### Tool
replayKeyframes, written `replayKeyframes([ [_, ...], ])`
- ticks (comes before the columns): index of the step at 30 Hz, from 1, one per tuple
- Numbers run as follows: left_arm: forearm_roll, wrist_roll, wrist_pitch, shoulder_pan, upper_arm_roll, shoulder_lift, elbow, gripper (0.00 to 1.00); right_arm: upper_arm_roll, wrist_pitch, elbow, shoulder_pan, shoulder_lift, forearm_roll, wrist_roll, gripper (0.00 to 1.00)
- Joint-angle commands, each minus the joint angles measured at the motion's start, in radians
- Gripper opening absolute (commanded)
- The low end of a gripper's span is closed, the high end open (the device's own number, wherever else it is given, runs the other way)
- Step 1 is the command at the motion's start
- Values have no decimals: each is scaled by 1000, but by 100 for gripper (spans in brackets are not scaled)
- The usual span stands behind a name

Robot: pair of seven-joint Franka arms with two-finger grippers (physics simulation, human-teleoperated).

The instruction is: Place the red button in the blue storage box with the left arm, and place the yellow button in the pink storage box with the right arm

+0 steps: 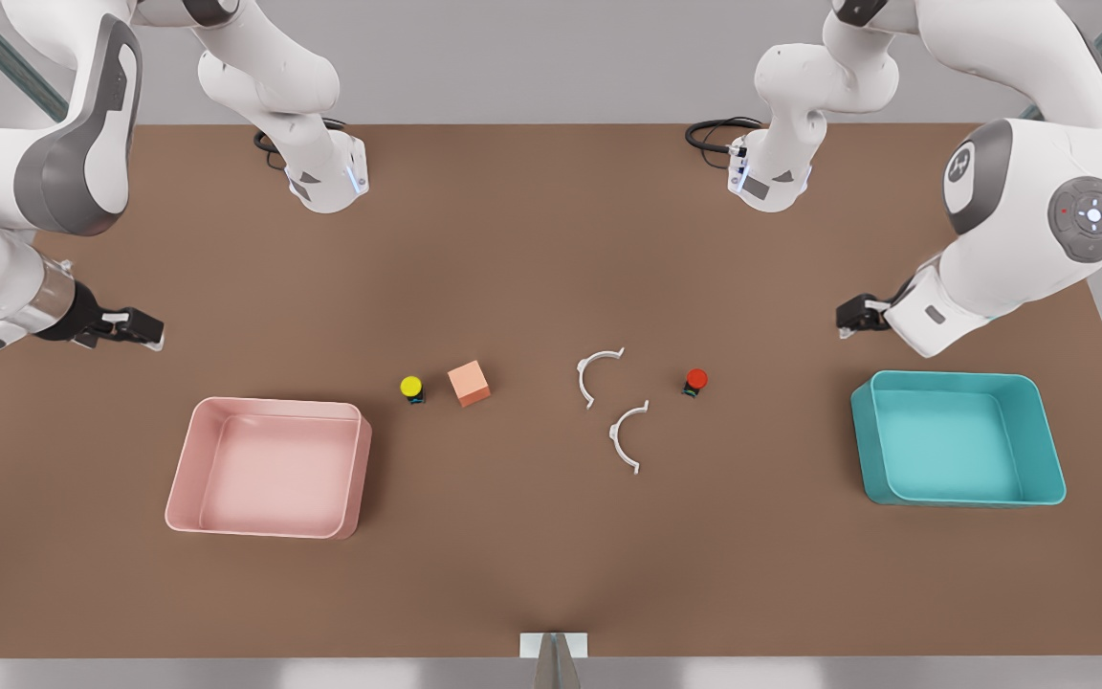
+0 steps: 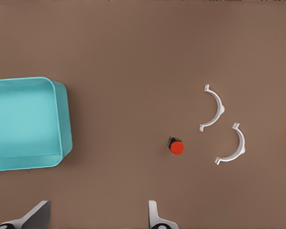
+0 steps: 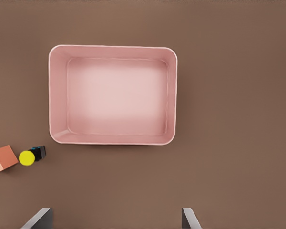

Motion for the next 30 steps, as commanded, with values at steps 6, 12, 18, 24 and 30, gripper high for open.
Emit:
replayKeyframes([
  [6,-1,50,127,-217,-2,131,-20,100,129,59,-3,10,43,0,22,100],
  [12,-1,41,661,-301,-2,107,-448,100,232,396,-142,219,206,-56,384,100],
  [18,5,63,1064,-321,0,82,-737,100,233,519,-222,320,270,-98,634,100],
  [24,5,70,1143,-314,2,119,-798,100,232,622,-303,326,293,-108,675,100],
  [30,5,69,1193,-301,5,219,-829,100,232,673,-386,326,292,-107,672,100],
])
